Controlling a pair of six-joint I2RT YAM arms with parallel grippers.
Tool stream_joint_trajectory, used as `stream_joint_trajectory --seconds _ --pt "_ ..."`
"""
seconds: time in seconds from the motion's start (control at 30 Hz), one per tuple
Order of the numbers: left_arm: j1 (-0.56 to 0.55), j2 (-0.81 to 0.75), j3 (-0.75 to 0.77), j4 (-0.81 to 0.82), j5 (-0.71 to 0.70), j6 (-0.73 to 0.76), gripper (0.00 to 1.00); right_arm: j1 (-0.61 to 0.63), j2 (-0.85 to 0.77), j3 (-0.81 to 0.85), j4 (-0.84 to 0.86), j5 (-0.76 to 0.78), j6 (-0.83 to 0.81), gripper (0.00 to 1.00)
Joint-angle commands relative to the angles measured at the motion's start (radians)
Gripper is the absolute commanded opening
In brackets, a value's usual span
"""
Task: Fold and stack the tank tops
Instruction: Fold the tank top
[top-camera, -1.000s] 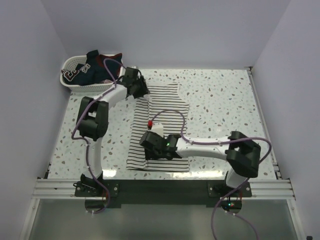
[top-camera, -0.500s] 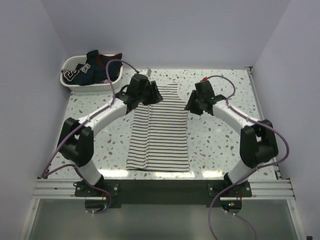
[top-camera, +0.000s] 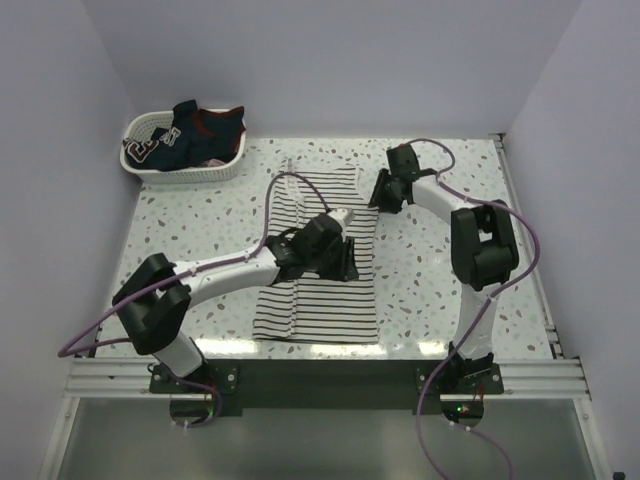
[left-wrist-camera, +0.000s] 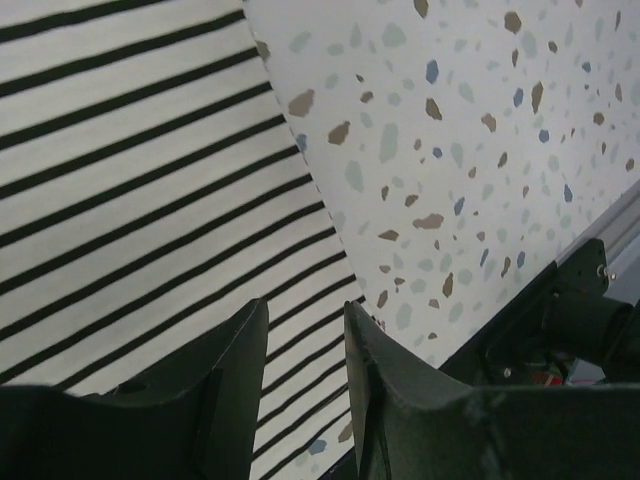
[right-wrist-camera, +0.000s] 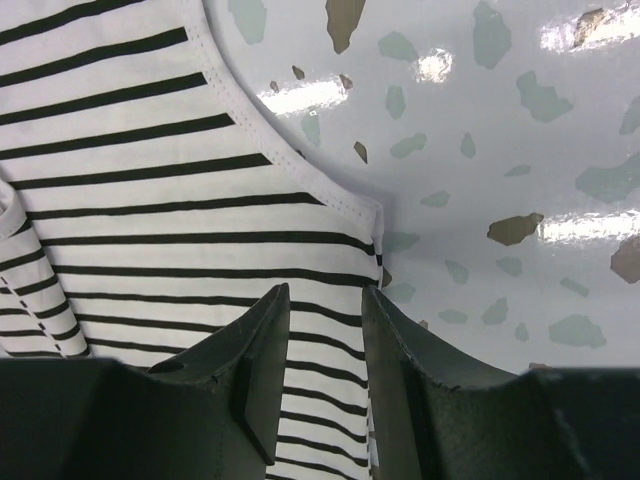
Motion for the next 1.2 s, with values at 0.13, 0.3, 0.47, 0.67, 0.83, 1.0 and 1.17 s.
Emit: stream_joint_trajectory --seconds 0.13,0.3,0.47,0.67,0.83,1.0,1.17 --pt "-0.133 0.003 -0.001 0.042 -0.039 -0.043 0.41 -0.021 0.013 0.055 -0.018 0.056 -0.065 0.39" --pt "-0.181 0.046 0.017 0.039 -0.063 -0.059 0.4 -0.022 0.067 0.088 -0.026 0.055 -0.087 0.37" --pt "-0.229 0.08 0.031 0.034 -0.07 -0.076 0.4 -0.022 0.115 0.111 -0.026 0.052 -0.099 0.34" --pt "-0.273 0.118 0.045 0.027 -0.07 -0.088 0.4 -0.022 0.135 0.104 -0.013 0.052 -0.091 0.26" --pt "-0.33 0.156 0.077 0.004 -0.099 -0.1 0.4 -0.027 0.119 0.076 0.005 0.059 -0.078 0.11" --pt "-0.371 0.195 0.123 -0.038 -0.154 -0.1 0.39 -0.027 0.115 0.064 0.011 0.047 -0.076 0.09" --pt "-0.413 0.233 0.177 -0.102 -0.218 -0.096 0.38 -0.03 0.106 0.044 0.017 0.044 -0.076 0.06"
